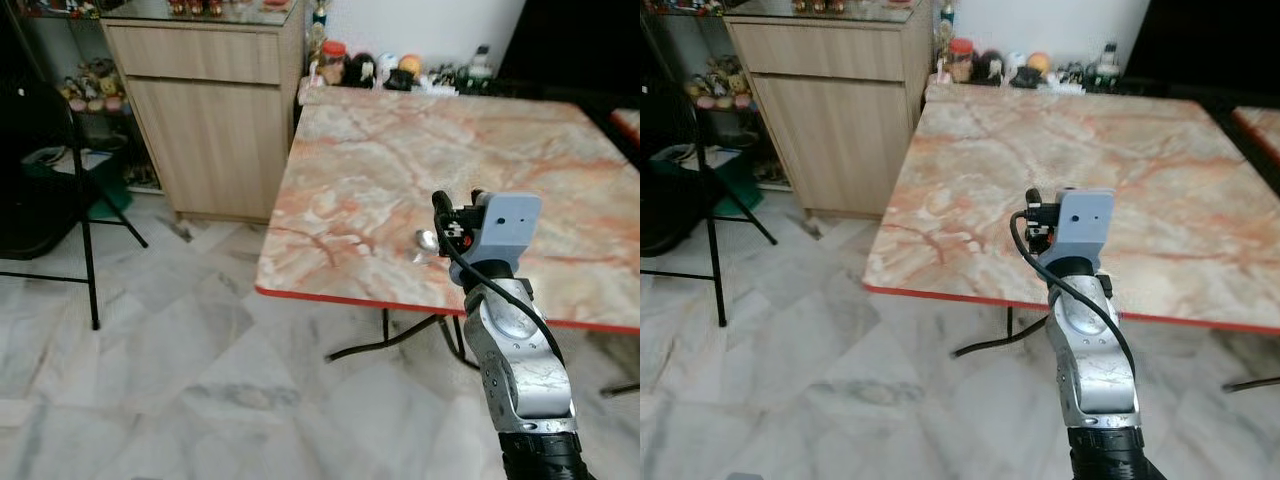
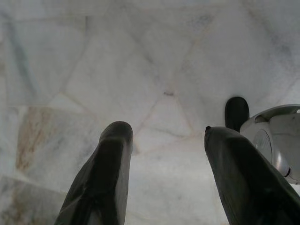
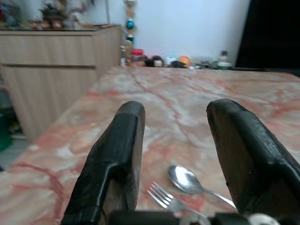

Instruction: Setting the table

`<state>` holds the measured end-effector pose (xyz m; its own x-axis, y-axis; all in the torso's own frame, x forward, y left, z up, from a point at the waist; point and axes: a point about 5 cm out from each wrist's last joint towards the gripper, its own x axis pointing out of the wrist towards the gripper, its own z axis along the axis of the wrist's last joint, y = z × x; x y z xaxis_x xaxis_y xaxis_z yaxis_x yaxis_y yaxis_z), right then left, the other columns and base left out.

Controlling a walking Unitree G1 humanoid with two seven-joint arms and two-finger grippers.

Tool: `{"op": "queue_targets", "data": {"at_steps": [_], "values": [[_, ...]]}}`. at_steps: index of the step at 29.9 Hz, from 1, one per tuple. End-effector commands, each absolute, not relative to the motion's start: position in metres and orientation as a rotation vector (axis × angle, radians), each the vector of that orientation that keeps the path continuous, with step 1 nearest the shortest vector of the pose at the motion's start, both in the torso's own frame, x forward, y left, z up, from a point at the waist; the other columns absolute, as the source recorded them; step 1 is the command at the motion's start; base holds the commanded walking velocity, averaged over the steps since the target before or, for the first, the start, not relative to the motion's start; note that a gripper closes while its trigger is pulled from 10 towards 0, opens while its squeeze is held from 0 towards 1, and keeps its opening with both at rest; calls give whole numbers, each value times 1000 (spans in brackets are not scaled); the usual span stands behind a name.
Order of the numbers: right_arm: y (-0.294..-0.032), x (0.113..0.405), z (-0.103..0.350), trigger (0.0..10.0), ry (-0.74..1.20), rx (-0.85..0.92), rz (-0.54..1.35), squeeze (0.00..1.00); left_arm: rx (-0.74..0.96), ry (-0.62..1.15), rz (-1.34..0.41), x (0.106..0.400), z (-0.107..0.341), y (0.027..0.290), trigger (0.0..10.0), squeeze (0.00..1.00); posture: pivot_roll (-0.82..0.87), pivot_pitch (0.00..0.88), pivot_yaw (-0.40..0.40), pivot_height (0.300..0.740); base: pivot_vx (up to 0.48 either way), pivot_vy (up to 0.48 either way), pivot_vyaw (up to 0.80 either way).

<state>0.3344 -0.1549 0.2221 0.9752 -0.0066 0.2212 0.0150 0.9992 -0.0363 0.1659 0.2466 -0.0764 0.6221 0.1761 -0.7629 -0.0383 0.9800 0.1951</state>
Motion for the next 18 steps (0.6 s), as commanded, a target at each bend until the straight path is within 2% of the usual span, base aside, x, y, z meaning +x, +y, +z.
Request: {"op": "queue_targets", "data": {"at_steps": [1,12,18], "values": [[-158,334,225,10000,-230,-36,-22,0,168,910,105,162,-80,242,10000,0,17,155,-23,740,0,0,0],[-157,335,225,10000,-229,-31,-17,0,159,911,112,162,-80,242,10000,0,18,164,-24,740,0,0,0],[-157,334,225,10000,-229,-30,-15,0,159,911,113,162,-80,242,10000,0,19,166,-24,740,275,0,0]]}}
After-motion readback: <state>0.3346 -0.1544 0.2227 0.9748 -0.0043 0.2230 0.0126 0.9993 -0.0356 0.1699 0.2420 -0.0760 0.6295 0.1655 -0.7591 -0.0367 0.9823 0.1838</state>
